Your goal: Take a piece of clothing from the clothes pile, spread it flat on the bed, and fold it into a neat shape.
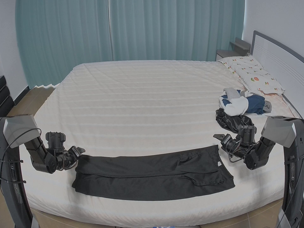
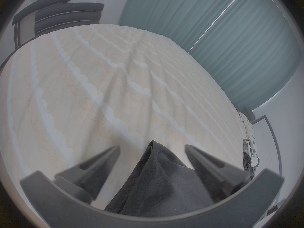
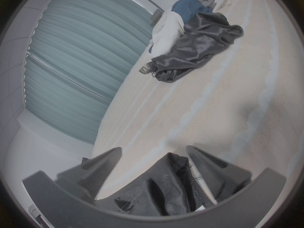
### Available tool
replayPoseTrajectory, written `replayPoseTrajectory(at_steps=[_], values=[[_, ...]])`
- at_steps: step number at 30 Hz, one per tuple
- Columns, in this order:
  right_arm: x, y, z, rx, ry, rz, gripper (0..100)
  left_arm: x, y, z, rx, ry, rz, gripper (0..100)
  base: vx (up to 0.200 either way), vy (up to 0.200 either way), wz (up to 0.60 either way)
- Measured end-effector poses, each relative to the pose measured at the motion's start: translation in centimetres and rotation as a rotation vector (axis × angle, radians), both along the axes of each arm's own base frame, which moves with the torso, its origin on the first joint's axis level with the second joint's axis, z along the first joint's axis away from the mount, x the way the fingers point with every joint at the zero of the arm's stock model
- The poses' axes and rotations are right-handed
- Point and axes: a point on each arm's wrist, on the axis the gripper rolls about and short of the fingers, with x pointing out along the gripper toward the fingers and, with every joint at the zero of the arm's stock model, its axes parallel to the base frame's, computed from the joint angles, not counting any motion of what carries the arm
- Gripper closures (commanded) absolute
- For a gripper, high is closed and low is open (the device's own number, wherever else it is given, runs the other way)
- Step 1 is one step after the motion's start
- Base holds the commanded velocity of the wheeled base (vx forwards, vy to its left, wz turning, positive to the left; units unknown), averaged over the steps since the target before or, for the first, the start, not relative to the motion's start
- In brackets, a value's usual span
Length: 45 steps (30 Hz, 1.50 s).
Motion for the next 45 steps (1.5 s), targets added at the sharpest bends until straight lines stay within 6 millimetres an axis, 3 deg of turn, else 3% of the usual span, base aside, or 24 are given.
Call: replayPoseTrajectory(at_steps=[5,10,19,20,28,34,35,45], values=[[-1.8,0.2,1.0,-0.001,-0.016,0.014,0,0.0,0.0,0.0,-0.016,-0.002,0.013,0,0.000,0.000,0.00],[-3.5,2.4,1.6,-0.065,-0.023,0.123,0,0.0,0.1,0.0,-0.024,-0.001,0.021,0,0.000,0.000,0.00],[-3.8,4.4,0.3,-0.134,-0.025,0.252,0,-0.1,0.2,0.0,-0.026,0.002,0.025,0,0.000,0.000,0.00],[-3.7,4.6,0.0,-0.136,-0.022,0.257,100,-0.1,0.2,0.0,-0.026,0.001,0.025,0,0.000,0.000,0.00],[-3.1,4.5,-1.5,-0.140,0.000,0.252,100,-0.1,0.2,0.0,-0.025,0.001,0.023,0,0.000,0.000,0.00],[-3.1,3.5,-1.5,-0.142,0.002,0.225,100,-0.1,0.2,0.0,-0.025,0.001,0.023,0,0.000,0.000,0.00],[-3.1,3.5,-1.6,-0.143,0.004,0.224,0,-0.1,0.2,0.0,-0.025,0.001,0.023,0,0.000,0.000,0.00],[-3.2,3.6,-1.2,-0.155,-0.006,0.216,0,-0.1,0.2,0.0,-0.025,0.001,0.023,0,0.000,0.000,0.00]])
